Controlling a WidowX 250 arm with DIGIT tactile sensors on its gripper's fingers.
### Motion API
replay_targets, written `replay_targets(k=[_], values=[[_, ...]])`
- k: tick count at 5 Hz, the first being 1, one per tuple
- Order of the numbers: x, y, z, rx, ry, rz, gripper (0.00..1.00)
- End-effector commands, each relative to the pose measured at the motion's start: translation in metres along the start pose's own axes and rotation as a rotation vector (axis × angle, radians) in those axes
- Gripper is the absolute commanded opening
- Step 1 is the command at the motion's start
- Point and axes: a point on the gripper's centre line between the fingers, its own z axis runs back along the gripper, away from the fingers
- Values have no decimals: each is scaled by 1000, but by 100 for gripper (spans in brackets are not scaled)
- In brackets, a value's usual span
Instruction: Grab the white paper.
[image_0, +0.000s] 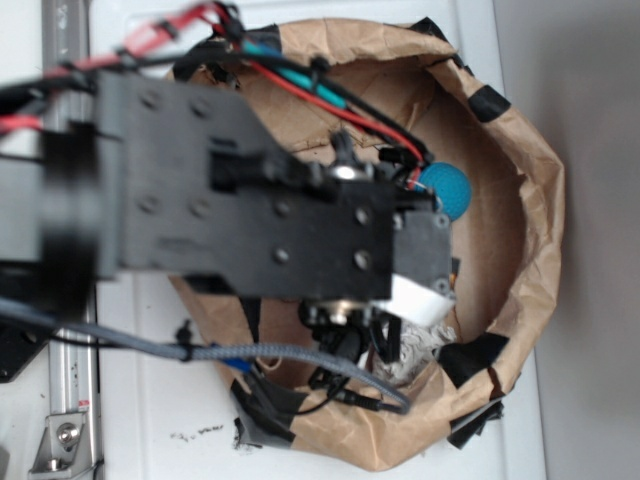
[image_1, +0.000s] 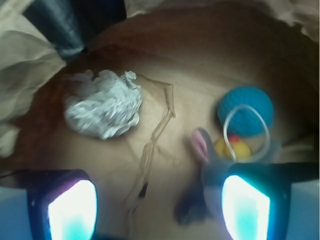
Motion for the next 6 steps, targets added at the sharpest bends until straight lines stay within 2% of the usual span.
replay_targets(k=[1,2,3,4,5,6], values=[[18,-2,-11,-150,-174,-232,100],[23,-7,-21,-170,-164,-278,100],[27,-29,-34,-237,-150,-347,100],[26,-55,-41,-239,-138,-404,100],[29,-72,-47,-206,-128,-379,0],[37,-67,-49,-169,-138,-346,0]])
